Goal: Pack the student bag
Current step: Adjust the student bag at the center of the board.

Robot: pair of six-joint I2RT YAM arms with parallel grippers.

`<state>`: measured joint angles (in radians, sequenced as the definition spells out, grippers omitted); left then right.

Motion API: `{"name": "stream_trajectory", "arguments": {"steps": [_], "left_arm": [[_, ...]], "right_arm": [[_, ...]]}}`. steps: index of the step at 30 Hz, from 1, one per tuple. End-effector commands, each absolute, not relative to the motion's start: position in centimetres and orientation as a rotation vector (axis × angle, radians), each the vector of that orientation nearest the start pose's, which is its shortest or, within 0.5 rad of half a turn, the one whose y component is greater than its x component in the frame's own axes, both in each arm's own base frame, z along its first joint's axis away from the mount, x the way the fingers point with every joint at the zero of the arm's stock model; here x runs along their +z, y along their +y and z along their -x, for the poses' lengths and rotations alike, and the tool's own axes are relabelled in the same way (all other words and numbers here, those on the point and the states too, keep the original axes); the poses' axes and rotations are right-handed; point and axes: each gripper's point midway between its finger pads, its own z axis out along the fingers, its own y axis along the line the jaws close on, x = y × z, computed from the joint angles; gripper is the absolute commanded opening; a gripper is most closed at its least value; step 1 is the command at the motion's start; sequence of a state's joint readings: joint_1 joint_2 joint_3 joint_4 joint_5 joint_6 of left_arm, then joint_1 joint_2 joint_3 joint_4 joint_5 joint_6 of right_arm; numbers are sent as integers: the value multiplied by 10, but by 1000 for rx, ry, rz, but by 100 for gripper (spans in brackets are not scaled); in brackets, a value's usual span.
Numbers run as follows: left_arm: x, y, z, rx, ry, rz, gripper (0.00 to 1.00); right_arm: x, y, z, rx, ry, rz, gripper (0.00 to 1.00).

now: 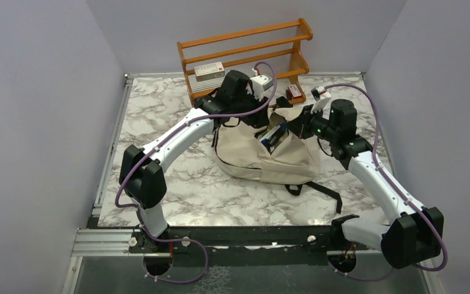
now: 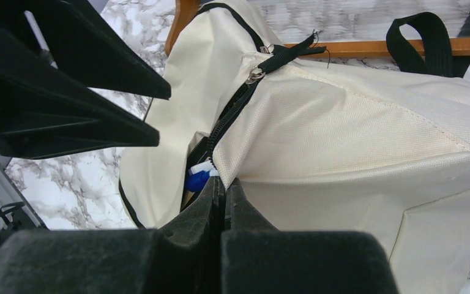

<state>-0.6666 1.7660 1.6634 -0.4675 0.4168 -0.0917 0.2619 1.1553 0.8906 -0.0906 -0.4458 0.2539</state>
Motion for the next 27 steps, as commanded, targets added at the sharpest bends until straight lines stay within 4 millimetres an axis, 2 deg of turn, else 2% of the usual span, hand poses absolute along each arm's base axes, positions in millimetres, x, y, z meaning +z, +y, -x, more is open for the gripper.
{"name": "stream_trajectory", "arguments": {"steps": [1,9,20,27], "left_arm": [[232,-338,-363,-668,2059,-805,47],[201,-335,-368,-619,2102,-826,53],[184,-353,-363,-727,2093,-894,55],[176,-356,-356,-765,2088,-929,55]], "right_arm": [[259,181,-336,780,1828,329,1],[259,182,-337,781,1827,335,1],[256,182,-338,779,1843,335,1],[252,183,-339,785,1860,337,1]]}}
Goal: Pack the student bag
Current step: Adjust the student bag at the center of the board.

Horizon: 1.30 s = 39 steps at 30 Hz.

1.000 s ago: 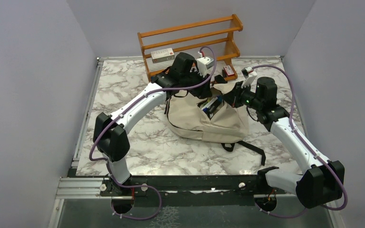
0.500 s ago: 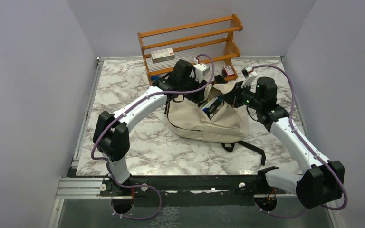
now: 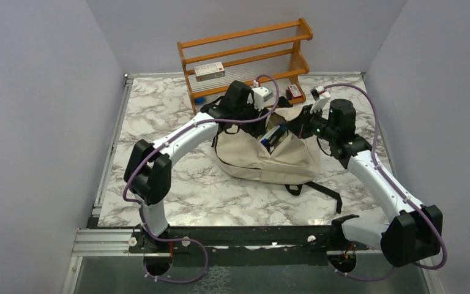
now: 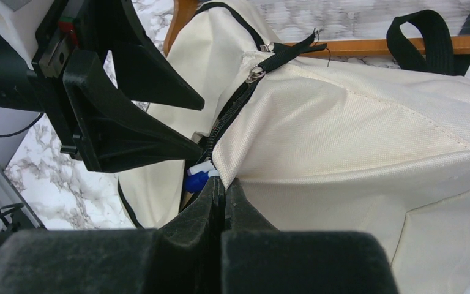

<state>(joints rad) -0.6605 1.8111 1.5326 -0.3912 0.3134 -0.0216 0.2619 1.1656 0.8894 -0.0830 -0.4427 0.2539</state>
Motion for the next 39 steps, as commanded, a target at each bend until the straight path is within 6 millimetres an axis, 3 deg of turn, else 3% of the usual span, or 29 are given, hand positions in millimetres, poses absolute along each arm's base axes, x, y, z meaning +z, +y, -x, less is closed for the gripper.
{"name": "stream_trajectory", "arguments": {"steps": [1,8,17,21,32,39], "left_arm": [[174,-355,-356,-767,2089,-930,55],[159,-352,-360,-722,2112,-941,51],[160,-352,-362,-707,2104,-946,18],[172,-353,-362,-719,2082,-936,0],[245,-359,-361,-791,1965,-875,0],[273,-358,-358,-826,1929,-846,0]], "right_arm": [[252,183,-339,787,1861,337,1],[251,182,-340,777,1866,334,1],[247,183,-342,779,1877,330,1],[246,182,-344,772,1886,330,1],[237,190,-350,809,1933,359,1],[232,199,-358,855,1980,368,1]]}}
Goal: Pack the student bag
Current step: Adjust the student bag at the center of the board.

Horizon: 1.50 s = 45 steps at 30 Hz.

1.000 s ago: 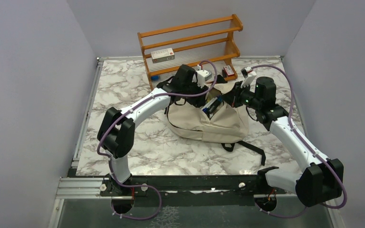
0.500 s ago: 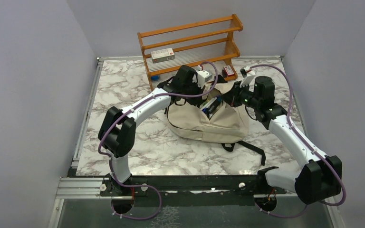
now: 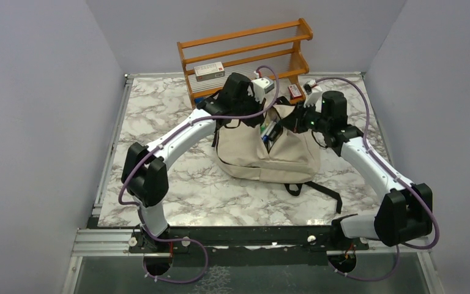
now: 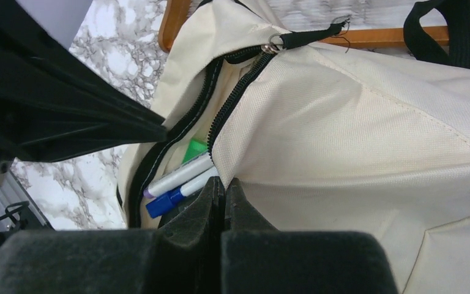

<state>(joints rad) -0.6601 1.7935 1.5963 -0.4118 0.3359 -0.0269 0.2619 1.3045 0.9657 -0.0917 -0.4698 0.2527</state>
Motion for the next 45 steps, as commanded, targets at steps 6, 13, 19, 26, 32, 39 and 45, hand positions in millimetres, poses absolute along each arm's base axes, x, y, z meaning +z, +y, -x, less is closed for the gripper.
{"name": "stream_trajectory", "arguments": {"steps": [6,13,19,26,32,39,45], "left_arm": [[292,-358,-357,-857,1901,-825,0],[295,-366,-359,-890,1901,-840,0],[255,-345,-362,-772,2018,-813,27],[214,-331,-360,-721,2084,-776,49],[198,-324,-369,-673,2096,-703,53],[181,-327,-372,-674,2120,-698,54],[167,-325,-373,-663,2143,-701,54]], "right_arm": [[236,210,-361,940,1982,368,1],[247,216,-362,992,1960,347,1],[243,210,-361,953,1977,323,1],[236,210,-357,957,1991,321,1],[236,208,-356,949,1992,323,1],[235,208,-355,947,1993,324,1],[234,207,-354,948,1996,323,1]]}}
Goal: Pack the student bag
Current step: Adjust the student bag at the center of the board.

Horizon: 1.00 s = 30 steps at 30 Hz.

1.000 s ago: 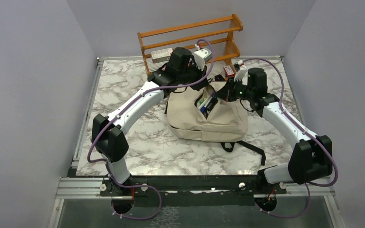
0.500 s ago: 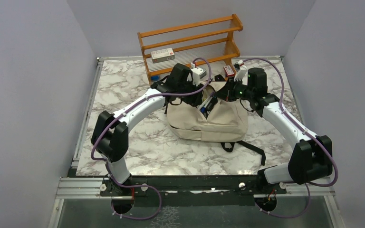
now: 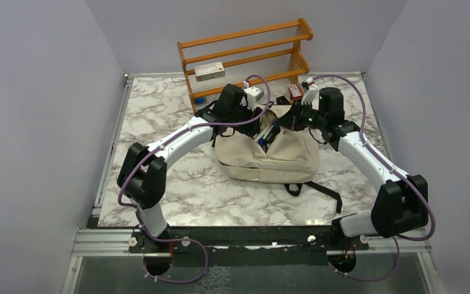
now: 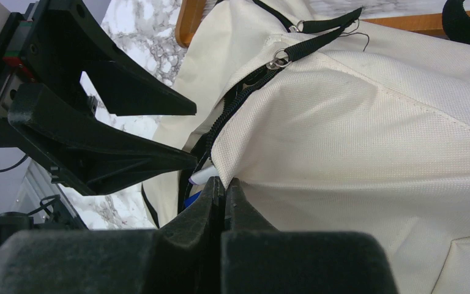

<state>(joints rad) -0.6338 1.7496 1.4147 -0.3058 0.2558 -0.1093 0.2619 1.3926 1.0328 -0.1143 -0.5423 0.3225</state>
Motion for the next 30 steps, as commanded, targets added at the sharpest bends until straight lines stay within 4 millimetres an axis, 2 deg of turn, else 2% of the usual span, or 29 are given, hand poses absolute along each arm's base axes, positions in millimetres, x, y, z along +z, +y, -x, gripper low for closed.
{"name": "stream_trajectory", "arguments": {"steps": [1,12,17,20,24,29,30], "left_arm": [[164,-325,-373,-660,2148,-701,54],[143,-324,-372,-663,2187,-694,54],[134,-327,-369,-691,2207,-700,49],[130,-328,-367,-699,2214,-700,42],[132,-329,-366,-712,2208,-703,25],[150,-331,-368,-734,2173,-699,1],[155,-332,-369,-739,2164,-696,0]], "right_arm": [[234,208,-354,949,1995,324,1],[232,209,-353,957,1996,330,1],[231,208,-352,958,1997,328,1],[231,208,-352,957,1996,330,1],[230,208,-353,956,1998,330,1],[229,208,-352,955,2001,329,1],[228,208,-352,954,2001,328,1]]}}
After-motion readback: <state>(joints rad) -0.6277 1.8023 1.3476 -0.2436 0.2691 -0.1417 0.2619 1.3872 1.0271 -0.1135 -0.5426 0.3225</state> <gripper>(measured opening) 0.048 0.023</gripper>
